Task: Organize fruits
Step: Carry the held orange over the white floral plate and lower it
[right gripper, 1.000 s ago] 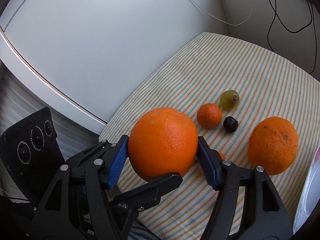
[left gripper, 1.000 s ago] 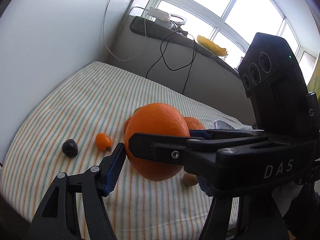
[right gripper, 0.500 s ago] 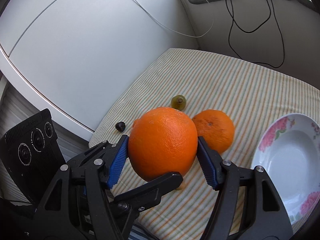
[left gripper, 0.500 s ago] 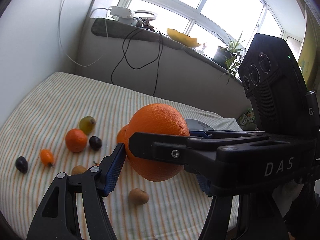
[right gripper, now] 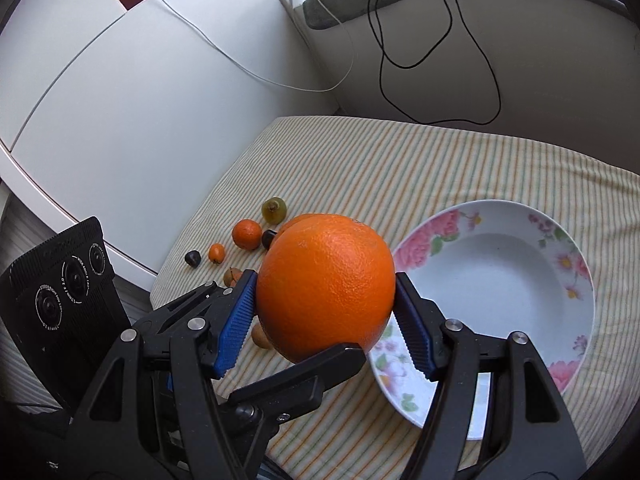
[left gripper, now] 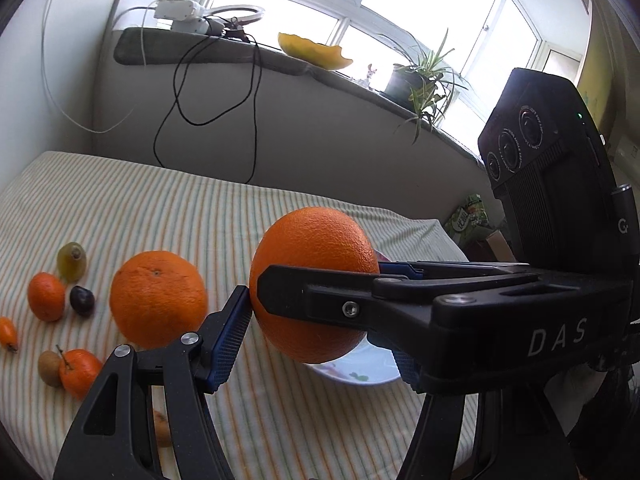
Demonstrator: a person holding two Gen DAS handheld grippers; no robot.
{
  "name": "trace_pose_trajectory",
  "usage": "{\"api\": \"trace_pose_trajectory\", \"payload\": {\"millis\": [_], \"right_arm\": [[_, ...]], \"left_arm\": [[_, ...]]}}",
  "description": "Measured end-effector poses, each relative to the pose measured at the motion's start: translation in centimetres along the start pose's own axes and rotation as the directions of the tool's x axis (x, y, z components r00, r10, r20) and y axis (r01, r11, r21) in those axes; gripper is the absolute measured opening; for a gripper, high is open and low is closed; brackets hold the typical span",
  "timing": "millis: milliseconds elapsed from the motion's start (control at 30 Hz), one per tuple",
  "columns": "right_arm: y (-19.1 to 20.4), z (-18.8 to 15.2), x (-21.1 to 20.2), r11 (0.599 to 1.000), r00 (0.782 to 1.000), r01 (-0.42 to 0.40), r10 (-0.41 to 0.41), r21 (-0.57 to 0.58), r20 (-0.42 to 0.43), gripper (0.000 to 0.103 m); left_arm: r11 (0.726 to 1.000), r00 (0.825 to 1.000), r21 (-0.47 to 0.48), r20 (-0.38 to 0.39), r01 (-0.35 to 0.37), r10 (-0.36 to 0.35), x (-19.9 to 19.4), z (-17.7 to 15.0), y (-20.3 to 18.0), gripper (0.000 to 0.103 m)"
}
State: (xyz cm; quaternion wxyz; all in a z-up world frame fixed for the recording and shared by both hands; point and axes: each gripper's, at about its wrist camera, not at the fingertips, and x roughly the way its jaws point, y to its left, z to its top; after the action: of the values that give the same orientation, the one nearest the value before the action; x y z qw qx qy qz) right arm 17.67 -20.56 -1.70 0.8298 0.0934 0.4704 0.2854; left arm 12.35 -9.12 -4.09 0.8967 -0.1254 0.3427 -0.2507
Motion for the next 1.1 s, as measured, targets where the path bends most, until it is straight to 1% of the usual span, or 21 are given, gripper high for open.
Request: {"api": "trace_pose_trajectory", "payload": {"millis": [267,533,867,1100], "right_arm": [[-3.5,0.1,-0.3,0.998,0.999,0.035,-0.035,0.043,0.007,0.070],[-7.2,0.5,0.1,0.994,0.999,0.048,-0.049,0.101,0.006,0.070],[-8.9,0.4,0.6,0.989,0.997,0.082,-0.082,0.125,-0.007,0.070],[-9.1,0.2,0.7,0.986,0.993,0.121,-0.120,0.116,-0.015,0.070]], "left_arm": [[1.000,0.998,0.005,-0.050,0.029,-0.028,3.7,0.5,-1.7,0.064],[0.999,0.995,-0.015,-0.093,0.036,-0.037,6.8,1.0,-2.1,0.065],[0.999,0.990,-0.018,-0.137,0.042,-0.044,8.6,1.0,-2.4,0.065],[1.000,0.987,-0.007,-0.157,0.026,-0.027,9.6,1.1,-2.8,0.065]]}}
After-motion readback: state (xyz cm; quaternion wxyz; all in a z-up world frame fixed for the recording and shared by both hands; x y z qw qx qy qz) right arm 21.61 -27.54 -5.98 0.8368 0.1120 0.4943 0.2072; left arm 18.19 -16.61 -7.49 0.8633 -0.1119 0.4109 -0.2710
